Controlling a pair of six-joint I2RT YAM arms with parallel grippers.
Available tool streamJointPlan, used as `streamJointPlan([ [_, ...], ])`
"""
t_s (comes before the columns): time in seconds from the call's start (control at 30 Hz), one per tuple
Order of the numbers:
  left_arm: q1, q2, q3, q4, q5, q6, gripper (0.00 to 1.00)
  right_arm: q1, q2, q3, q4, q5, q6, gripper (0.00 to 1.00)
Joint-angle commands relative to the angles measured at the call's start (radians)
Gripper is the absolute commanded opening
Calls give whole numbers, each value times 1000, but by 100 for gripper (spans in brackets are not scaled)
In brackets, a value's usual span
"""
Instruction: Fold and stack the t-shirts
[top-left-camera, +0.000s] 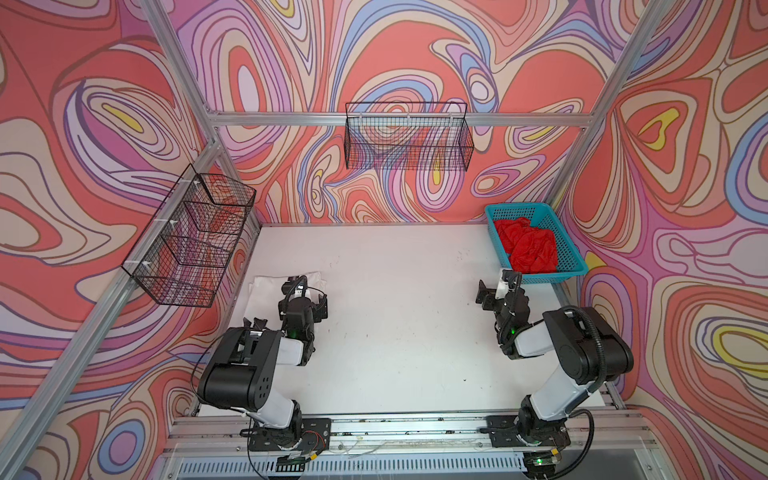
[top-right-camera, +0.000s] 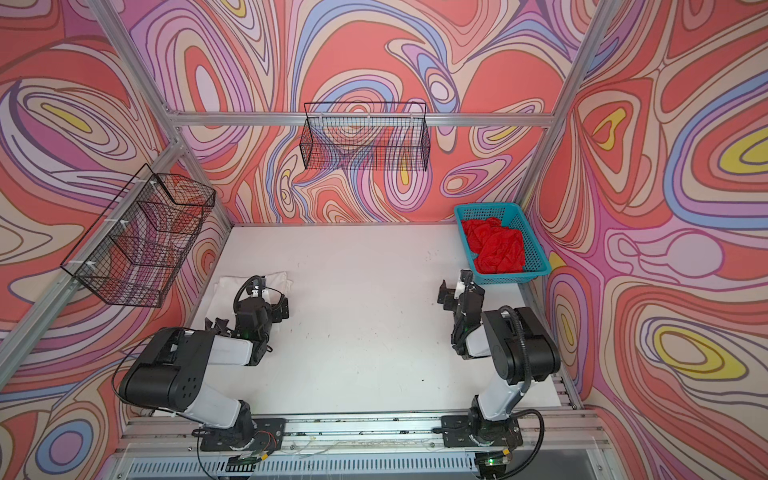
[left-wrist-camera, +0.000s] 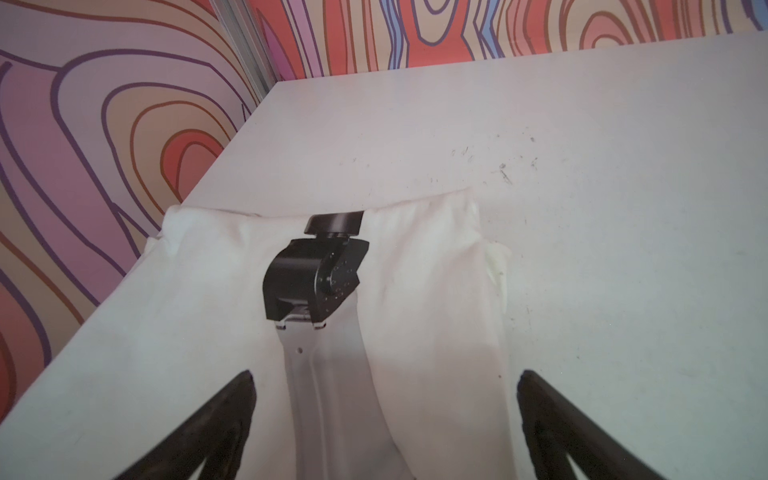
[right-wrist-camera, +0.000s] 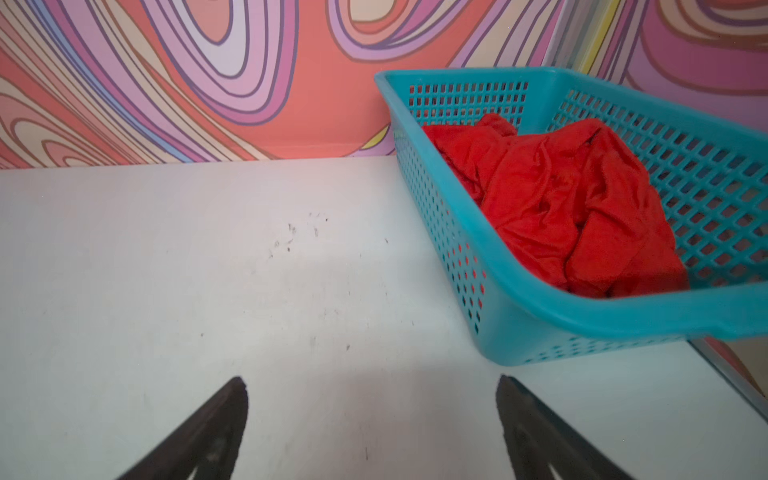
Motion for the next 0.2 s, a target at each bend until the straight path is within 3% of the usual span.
streamJointPlan([
  [0.0,12,10,35,58,2,-15,100,-2,11,14,35,13,-10,98],
  [0.17,12,3,39,39,3,-20,100,-2,7,7,52,17,-10,98],
])
